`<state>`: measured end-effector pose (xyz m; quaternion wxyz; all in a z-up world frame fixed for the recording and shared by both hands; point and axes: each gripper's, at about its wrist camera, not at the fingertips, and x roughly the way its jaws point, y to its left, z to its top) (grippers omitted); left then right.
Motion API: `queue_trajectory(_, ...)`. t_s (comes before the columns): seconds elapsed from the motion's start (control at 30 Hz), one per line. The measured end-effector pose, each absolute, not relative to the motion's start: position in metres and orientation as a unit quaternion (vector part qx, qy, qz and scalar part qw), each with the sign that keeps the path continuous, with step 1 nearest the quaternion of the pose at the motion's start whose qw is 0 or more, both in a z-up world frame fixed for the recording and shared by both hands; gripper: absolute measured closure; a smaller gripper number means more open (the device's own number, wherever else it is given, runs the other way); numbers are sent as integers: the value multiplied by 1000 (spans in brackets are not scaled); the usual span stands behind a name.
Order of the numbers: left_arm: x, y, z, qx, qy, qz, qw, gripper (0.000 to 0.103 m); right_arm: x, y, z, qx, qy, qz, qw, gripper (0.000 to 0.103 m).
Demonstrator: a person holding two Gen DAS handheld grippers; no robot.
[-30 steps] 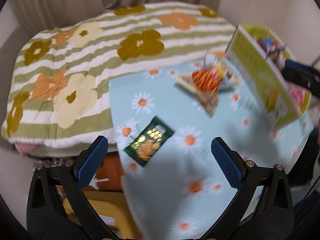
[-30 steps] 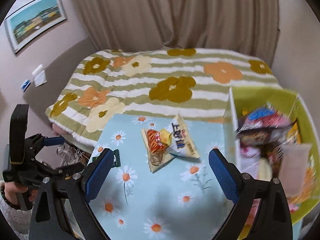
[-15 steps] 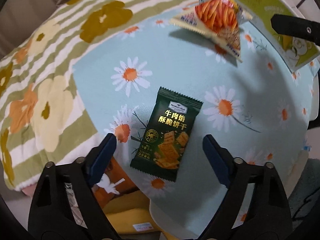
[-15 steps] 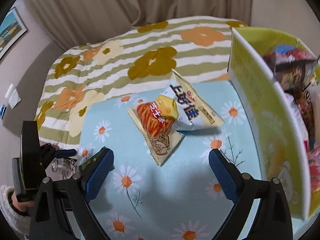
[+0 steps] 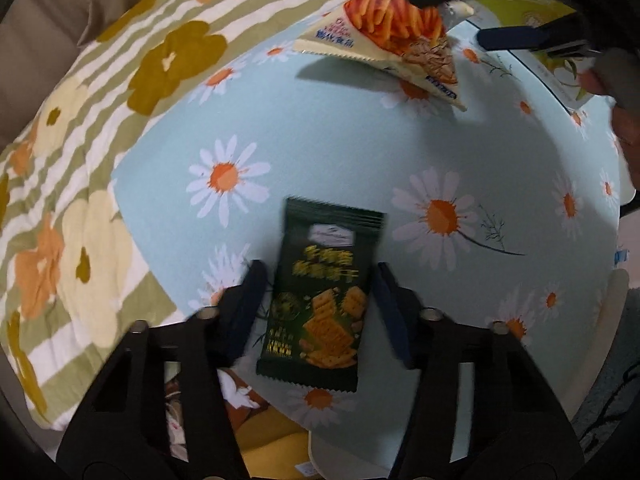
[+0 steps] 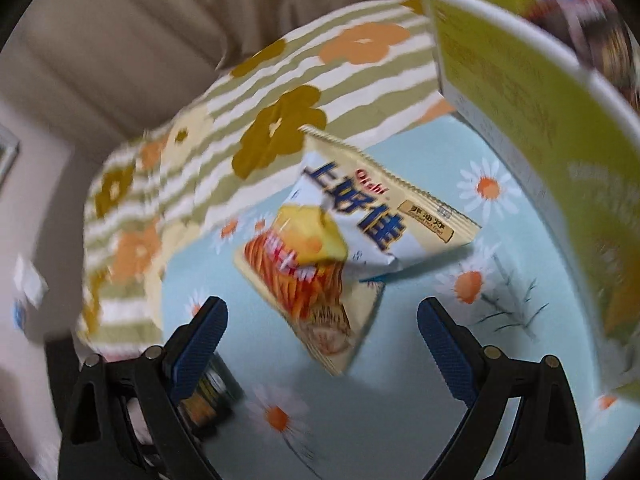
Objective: Organize snacks
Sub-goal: 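Grasp the dark green cracker pack with the left tool while the right tool grasps the Oishi chip bag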
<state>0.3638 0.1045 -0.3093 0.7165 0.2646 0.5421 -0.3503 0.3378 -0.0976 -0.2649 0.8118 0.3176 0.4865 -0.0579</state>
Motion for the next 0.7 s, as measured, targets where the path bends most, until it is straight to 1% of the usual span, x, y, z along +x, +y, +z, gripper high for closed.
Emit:
queue_trajectory(0.2, 369, 103, -308, 250, 548, -349, 718, 62, 352, -110, -276, 411, 461, -87, 781, 8)
queue_trajectory(0.4, 380, 108, -304, 217, 560, -337, 725, 62, 370, -110, -285, 433, 463, -97, 767, 8)
queue_trajectory(0.5, 385, 111, -303, 205, 562, -332, 730, 62, 376, -110, -291, 428, 475, -98, 763, 9)
queue_trajectory(0.53, 386, 112, -302, 204, 561, -330, 731, 62, 376, -111, -290, 422, 473, -99, 768, 14)
queue_trajectory(0.6, 387, 113, -300, 201, 560, -328, 734, 62, 377, -112, -291, 413, 479, -96, 769, 29)
queue_trajectory(0.63, 388, 113, -299, 198, 560, -326, 736, 62, 376, -113, -291, 412, 478, -93, 770, 33)
queue_trajectory(0.7, 390, 115, -298, 193, 559, -320, 740, 62, 374, -115, -290, 410, 477, -86, 772, 38)
